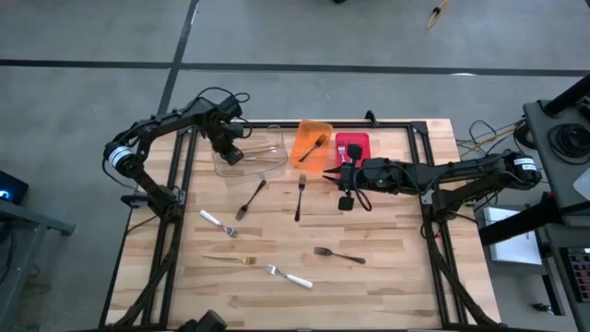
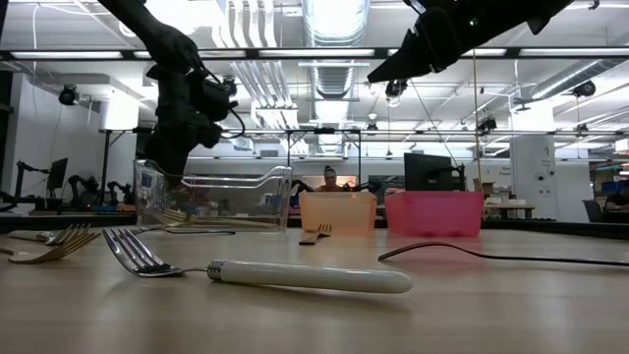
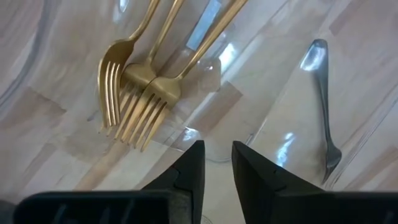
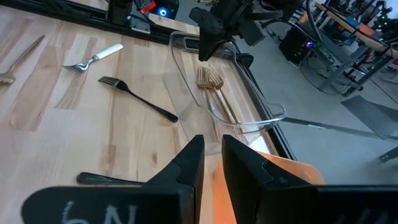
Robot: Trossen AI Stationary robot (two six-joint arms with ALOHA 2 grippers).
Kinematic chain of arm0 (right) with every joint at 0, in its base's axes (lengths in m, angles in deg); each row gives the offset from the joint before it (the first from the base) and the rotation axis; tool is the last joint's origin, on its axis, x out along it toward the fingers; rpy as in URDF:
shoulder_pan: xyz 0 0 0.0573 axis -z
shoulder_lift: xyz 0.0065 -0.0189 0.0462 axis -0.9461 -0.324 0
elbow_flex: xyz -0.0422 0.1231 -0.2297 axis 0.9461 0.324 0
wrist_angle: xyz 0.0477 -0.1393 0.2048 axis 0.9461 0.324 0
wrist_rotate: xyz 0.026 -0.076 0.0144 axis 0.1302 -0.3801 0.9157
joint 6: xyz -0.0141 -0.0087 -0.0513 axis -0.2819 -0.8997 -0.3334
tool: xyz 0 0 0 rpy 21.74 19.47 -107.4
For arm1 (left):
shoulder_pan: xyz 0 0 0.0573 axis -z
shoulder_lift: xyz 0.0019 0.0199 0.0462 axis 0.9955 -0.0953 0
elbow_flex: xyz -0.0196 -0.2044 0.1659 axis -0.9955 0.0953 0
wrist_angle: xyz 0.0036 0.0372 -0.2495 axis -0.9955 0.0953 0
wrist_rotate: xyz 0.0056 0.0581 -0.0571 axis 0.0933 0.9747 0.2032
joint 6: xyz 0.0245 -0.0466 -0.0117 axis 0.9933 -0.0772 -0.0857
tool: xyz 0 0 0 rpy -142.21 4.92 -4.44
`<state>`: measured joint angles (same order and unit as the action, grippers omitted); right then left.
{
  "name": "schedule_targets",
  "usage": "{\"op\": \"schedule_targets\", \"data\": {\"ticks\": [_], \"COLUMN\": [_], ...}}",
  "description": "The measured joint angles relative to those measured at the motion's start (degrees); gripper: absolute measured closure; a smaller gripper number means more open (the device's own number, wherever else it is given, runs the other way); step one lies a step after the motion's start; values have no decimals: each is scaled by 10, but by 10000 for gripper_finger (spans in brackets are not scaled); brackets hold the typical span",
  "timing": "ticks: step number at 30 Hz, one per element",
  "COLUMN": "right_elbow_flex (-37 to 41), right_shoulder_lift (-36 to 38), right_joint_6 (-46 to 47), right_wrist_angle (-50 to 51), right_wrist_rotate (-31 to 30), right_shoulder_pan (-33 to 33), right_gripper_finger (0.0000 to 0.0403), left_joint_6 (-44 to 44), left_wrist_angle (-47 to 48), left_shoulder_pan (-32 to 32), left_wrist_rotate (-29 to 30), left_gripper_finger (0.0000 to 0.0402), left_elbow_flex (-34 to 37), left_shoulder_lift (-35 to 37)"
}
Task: Sort silverware by color (type)
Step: Put the black fork into the orange bin
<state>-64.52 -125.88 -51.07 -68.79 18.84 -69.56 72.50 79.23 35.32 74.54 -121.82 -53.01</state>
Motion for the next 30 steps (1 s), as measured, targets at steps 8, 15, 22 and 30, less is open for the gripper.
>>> {"op": "schedule_targets", "data": {"ticks": [8, 15, 22, 30], "right_elbow_flex": [0, 0, 0, 0], "right_shoulder_lift": [0, 0, 0, 0], "right_joint_6": [0, 23, 69, 77], "right_wrist_angle": [0, -12, -44, -44], "right_wrist_rotate": [0, 0, 0, 0], "right_shoulder_pan": [0, 0, 0, 0], "right_gripper_finger": [355, 355, 355, 355], "left_joint_6": [33, 45, 55, 139], "left_wrist_angle": [-19, -126, -196, -150], "left_shoulder_pan": [21, 64, 135, 244], "left_wrist_rotate": [0, 0, -3, -70], "left_gripper_finger": [344, 362, 363, 363], "left_elbow_flex": [-3, 17, 72, 100], "left_shoulder_lift": [58, 155, 249, 273]}}
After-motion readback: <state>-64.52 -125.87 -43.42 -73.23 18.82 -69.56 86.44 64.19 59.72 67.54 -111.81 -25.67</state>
